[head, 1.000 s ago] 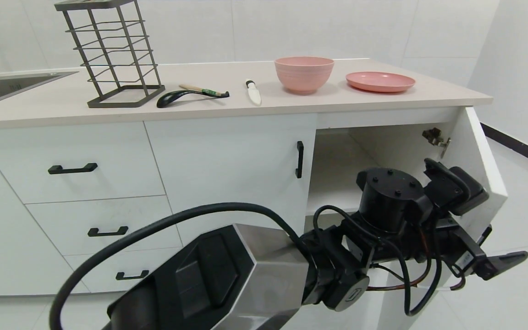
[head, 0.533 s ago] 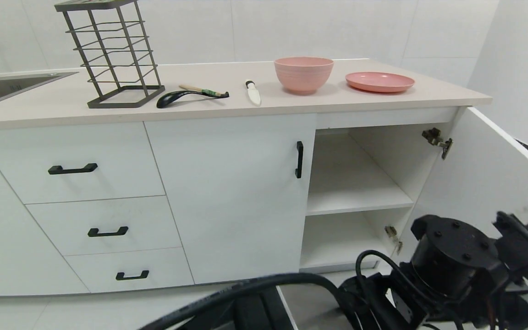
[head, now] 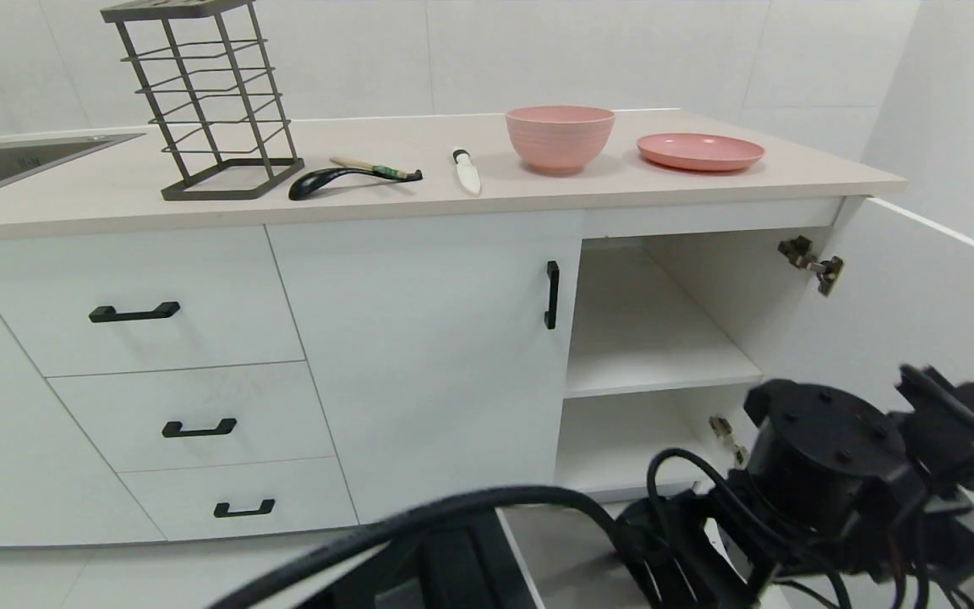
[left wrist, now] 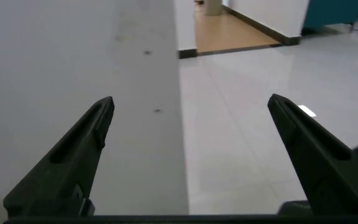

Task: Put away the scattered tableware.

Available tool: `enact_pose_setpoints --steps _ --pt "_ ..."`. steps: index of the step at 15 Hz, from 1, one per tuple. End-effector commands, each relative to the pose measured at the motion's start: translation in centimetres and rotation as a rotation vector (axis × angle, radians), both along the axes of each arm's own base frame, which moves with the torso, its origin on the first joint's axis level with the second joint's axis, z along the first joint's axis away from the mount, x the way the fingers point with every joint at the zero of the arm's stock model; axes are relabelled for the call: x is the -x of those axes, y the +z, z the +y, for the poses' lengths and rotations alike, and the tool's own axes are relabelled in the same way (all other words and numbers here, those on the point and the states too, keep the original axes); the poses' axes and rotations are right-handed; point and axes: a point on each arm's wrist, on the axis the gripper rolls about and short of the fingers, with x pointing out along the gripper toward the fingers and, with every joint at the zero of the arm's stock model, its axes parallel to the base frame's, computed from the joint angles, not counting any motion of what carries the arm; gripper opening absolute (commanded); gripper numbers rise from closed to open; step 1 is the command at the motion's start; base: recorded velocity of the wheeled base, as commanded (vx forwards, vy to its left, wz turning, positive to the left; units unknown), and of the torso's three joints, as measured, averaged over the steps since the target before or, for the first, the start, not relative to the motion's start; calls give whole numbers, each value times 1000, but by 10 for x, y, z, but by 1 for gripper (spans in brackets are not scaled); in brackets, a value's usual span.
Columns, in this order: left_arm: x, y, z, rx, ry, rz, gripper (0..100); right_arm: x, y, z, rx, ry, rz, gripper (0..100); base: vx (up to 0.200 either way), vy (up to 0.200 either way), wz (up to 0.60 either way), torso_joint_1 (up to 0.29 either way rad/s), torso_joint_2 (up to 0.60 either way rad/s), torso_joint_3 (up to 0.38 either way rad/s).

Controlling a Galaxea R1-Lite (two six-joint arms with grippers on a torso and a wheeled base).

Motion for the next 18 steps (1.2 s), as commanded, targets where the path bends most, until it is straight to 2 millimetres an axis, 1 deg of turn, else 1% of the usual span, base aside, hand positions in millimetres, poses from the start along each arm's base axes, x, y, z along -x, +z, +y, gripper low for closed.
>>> enact_pose_setpoints --steps 1,2,3,4,5,6,7,8,9,10,11,12,14,15,16,17,18 --pt "-58 42 55 17 150 -12 100 9 3 2 8 3 -38 100 0 0 0 0 0 0" --pt "-76 48 79 12 206 -18 100 13 4 3 -4 -11 -56 100 0 0 0 0 0 0" --pt "-85 57 101 24 244 -25 100 14 4 3 -29 -30 -67 100 0 0 0 0 0 0" --pt "-88 67 126 18 281 -23 100 14 5 3 -47 -46 -73 100 0 0 0 0 0 0" --pt "-85 80 151 6 310 -27 100 13 3 3 -65 -63 -69 100 0 0 0 0 0 0" --pt "-79 96 179 4 342 -39 100 12 -4 2 -89 -84 -49 100 0 0 0 0 0 0" --pt "-73 110 207 8 379 -52 100 11 -14 2 -109 -100 -16 100 0 0 0 0 0 0" --pt "-65 120 235 5 414 -56 100 11 -24 2 -115 -100 17 100 0 0 0 0 0 0" --pt "-63 122 245 3 428 -55 100 11 -26 2 -116 -98 25 100 0 0 0 0 0 0" --pt "-63 122 245 3 428 -55 100 11 -26 2 -116 -98 25 100 0 0 0 0 0 0" --pt "-40 127 306 -18 520 -43 100 13 -32 6 -116 -41 47 100 0 0 0 0 0 0" --pt "-23 126 333 -25 557 -38 100 19 -31 9 -111 4 28 100 0 0 0 0 0 0" --pt "-1 129 366 -9 625 -55 100 30 -37 14 -98 85 34 100 0 0 0 0 0 0" --pt "6 133 378 5 656 -78 100 34 -42 15 -97 123 50 100 0 0 0 0 0 0" --pt "20 143 408 39 747 -139 100 50 -57 17 -93 169 67 100 0 0 0 0 0 0" --pt "30 146 424 56 801 -164 100 58 -59 16 -91 171 60 100 0 0 0 0 0 0" --pt "50 141 448 62 889 -197 100 73 -66 16 -90 167 62 100 0 0 0 0 0 0"
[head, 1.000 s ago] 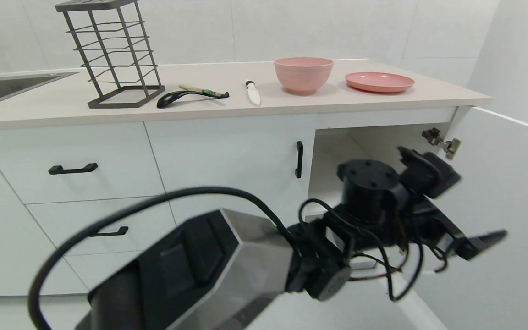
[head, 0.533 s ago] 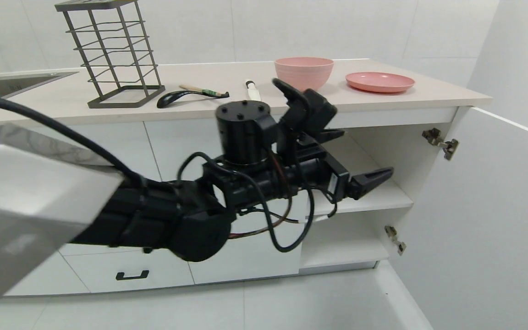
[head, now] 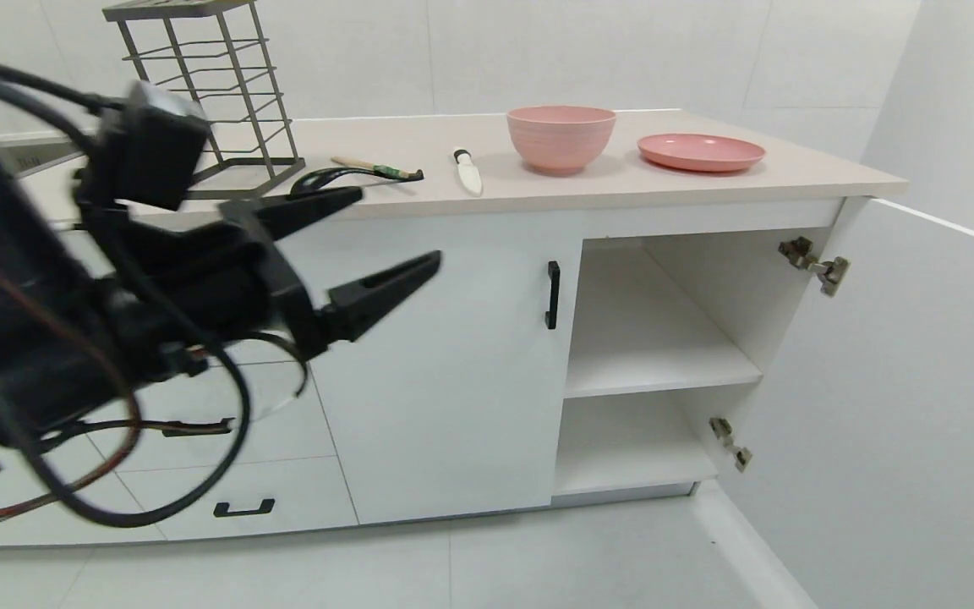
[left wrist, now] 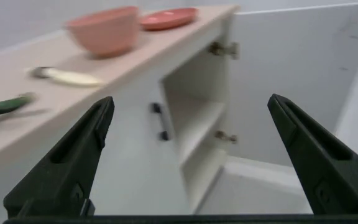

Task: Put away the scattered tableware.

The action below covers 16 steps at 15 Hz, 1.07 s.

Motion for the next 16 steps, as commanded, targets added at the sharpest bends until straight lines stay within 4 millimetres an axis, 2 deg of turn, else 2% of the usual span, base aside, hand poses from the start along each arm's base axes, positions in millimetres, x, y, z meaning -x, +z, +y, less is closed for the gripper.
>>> enact_pose_setpoints --steps 1,2,3,4,7,8,9,10,11,13,14,16 --pt "72 0 75 28 230 -140 100 42 -19 -1 2 22 -35 100 0 0 0 0 0 0" --pt "94 -13 85 22 259 -149 100 53 -29 -1 2 23 -15 100 0 0 0 0 0 0" --pt "106 -18 89 27 270 -161 100 58 -34 -2 3 25 0 100 0 0 0 0 0 0" --pt "133 -32 98 38 292 -188 100 71 -48 -2 4 27 45 100 0 0 0 0 0 0" --pt "164 -44 108 50 377 -230 100 78 -59 -3 6 34 74 100 0 0 0 0 0 0" --pt "180 -59 111 47 421 -243 100 77 -61 -3 6 31 84 100 0 0 0 0 0 0" --pt "188 -75 112 38 447 -240 100 75 -66 -3 -2 19 102 100 0 0 0 0 0 0" --pt "191 -81 112 36 453 -239 100 74 -67 -3 -12 4 110 100 0 0 0 0 0 0" --pt "201 -99 113 38 469 -253 100 73 -67 -4 -37 -26 119 100 0 0 0 0 0 0" --pt "207 -109 113 41 496 -278 100 73 -67 -4 -40 -32 120 100 0 0 0 0 0 0" --pt "216 -120 113 37 528 -272 100 71 -68 -4 -64 -68 141 100 0 0 0 0 0 0" --pt "226 -151 113 2 531 -160 100 66 -74 -5 -150 -135 303 100 0 0 0 0 0 0"
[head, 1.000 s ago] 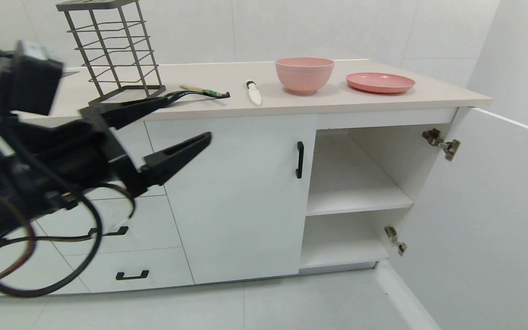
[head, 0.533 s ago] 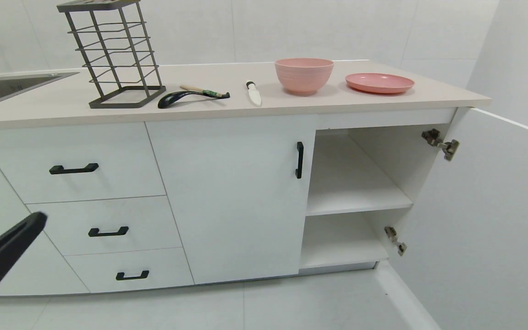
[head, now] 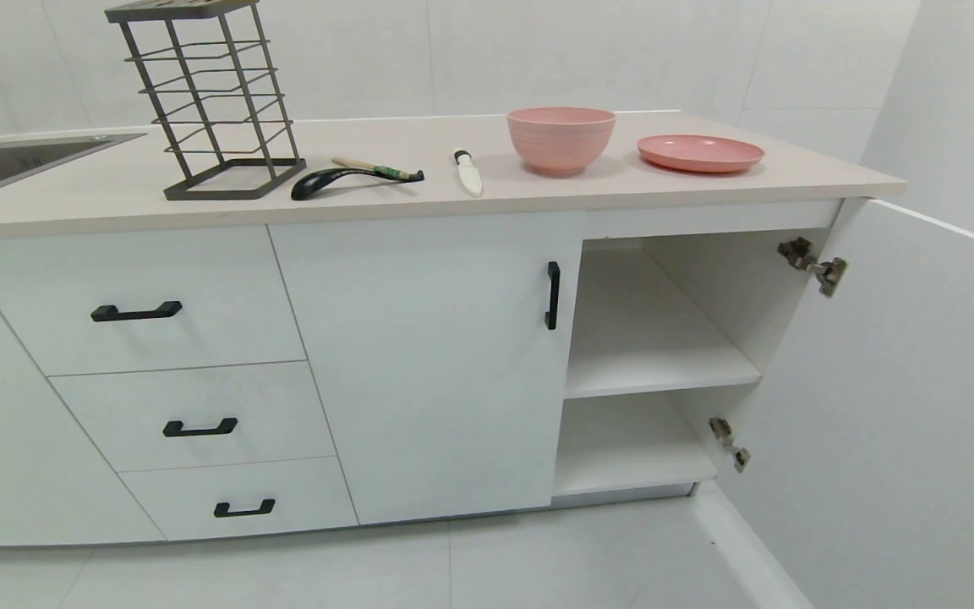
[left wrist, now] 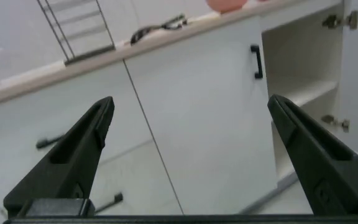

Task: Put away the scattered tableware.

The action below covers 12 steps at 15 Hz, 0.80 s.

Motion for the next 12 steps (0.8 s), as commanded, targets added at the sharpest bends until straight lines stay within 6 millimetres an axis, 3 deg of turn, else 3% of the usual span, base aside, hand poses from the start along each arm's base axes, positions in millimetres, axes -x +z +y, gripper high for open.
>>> enact_pose_setpoints --steps 1,4,6,10,12 --pt "16 -33 0 10 29 70 100 -4 -4 -1 -122 -72 170 100 0 0 0 0 0 0" --pt "13 -53 4 74 202 285 100 -14 -18 -6 -312 -359 398 100 0 0 0 0 0 0" --pt "13 -53 5 142 249 309 100 -12 -49 -9 -318 -592 554 100 0 0 0 0 0 0" --pt "12 -54 7 176 311 307 100 -15 -52 -15 -304 -886 520 100 0 0 0 0 0 0" --pt "12 -55 7 211 309 319 100 -15 -54 -15 -331 -908 556 100 0 0 0 0 0 0"
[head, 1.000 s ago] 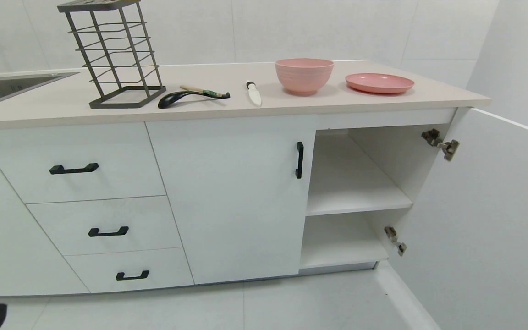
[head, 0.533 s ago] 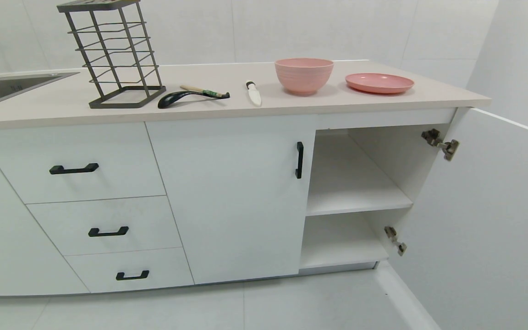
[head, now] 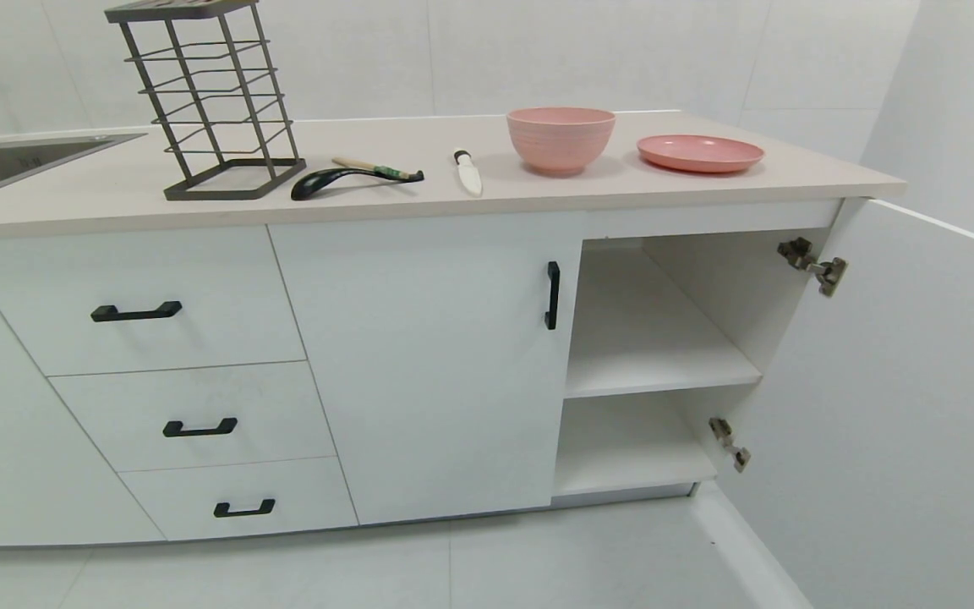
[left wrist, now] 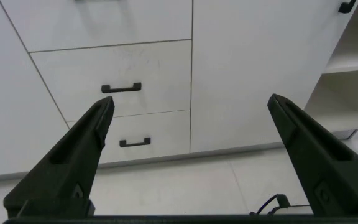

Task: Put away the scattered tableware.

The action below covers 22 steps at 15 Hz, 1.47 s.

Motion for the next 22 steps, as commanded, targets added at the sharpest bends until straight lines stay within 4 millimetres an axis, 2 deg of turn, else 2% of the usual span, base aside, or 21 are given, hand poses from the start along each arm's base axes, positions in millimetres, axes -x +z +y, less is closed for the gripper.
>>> enact_pose_setpoints --steps 1,7,9,15,22 --pt "0 0 0 11 -2 6 100 0 0 0 -26 -7 4 100 0 0 0 0 0 0" --pt "0 0 0 10 4 6 100 0 0 0 -39 -14 3 100 0 0 0 0 0 0" --pt "0 0 0 11 4 6 100 0 0 0 -41 -14 5 100 0 -200 0 5 5 2" --pt "0 0 0 11 6 6 100 0 0 0 -41 -14 5 100 200 -200 0 0 3 2" --pt "0 0 0 17 4 6 100 0 0 0 -39 -14 4 100 171 0 0 1 1 3"
